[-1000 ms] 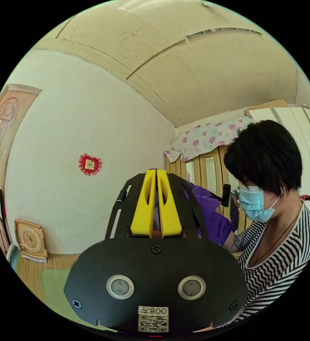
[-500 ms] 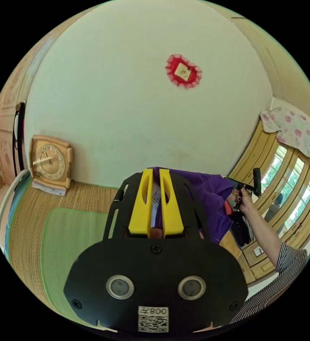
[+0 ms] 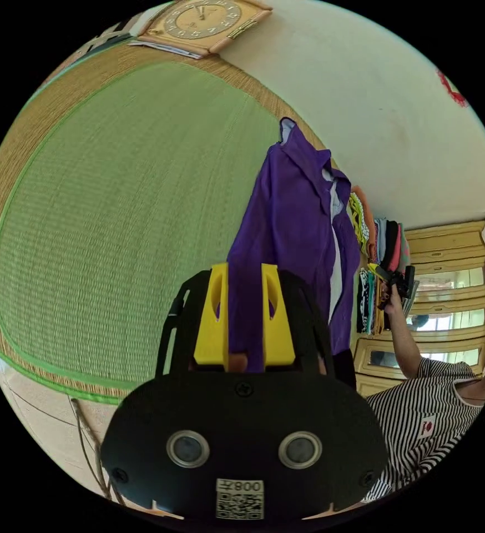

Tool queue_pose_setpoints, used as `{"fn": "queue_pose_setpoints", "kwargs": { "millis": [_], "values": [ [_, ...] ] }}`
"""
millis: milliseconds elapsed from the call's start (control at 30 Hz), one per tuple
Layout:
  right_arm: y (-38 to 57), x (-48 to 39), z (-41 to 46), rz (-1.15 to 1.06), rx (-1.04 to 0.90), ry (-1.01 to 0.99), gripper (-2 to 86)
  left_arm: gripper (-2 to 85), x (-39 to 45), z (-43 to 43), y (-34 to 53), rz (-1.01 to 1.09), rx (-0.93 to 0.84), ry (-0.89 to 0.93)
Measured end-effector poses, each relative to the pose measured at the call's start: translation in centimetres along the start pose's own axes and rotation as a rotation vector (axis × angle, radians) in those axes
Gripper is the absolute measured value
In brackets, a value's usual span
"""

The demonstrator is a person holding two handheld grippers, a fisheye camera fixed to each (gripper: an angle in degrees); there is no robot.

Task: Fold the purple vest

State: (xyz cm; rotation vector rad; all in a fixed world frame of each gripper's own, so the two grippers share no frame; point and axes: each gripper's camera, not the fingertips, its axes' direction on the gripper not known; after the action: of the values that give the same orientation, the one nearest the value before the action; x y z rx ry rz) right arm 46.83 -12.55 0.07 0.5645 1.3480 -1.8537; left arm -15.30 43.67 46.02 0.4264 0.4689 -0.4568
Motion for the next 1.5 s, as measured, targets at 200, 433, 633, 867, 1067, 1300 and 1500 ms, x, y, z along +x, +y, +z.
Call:
{"fn": "queue_pose_setpoints", "kwargs": {
  "millis": [200,433,633,867,1067,1300,1500],
  "values": [
    [12.7,0.6,3.8,0.135,-0.087,-0.038,9.7,11.1,-1.1,0.8,3.3,-0.038,-0.061,-0.070],
    [18.0,0.2,7.3,0.208,-0.112,0.013,9.6,6.6,0.4,3.1,1.0,0.019,-0.111,-0.266],
    [17.7,-0.7,11.7,0.183,-0.187,0.190,3.7,2.3,0.4,3.9,-0.5,-0.034,-0.118,-0.228],
    [17.9,0.4,12.0,0.185,-0.182,0.128,-0.3,1.4,1.6,3.3,0.1,-0.015,-0.034,-0.095],
    [18.5,1.3,9.6,0.167,-0.119,0.122,-0.4,1.6,2.4,2.3,2.0,0.002,0.056,-0.003],
    [21.6,5.7,13.6,0.299,-0.190,0.137,-0.3,3.8,1.2,5.4,4.1,-0.074,0.011,-0.045],
    [24.0,7.1,14.4,0.357,-0.146,0.117,0.6,6.9,2.6,6.2,4.5,-0.047,0.078,0.009]
  ]
}}
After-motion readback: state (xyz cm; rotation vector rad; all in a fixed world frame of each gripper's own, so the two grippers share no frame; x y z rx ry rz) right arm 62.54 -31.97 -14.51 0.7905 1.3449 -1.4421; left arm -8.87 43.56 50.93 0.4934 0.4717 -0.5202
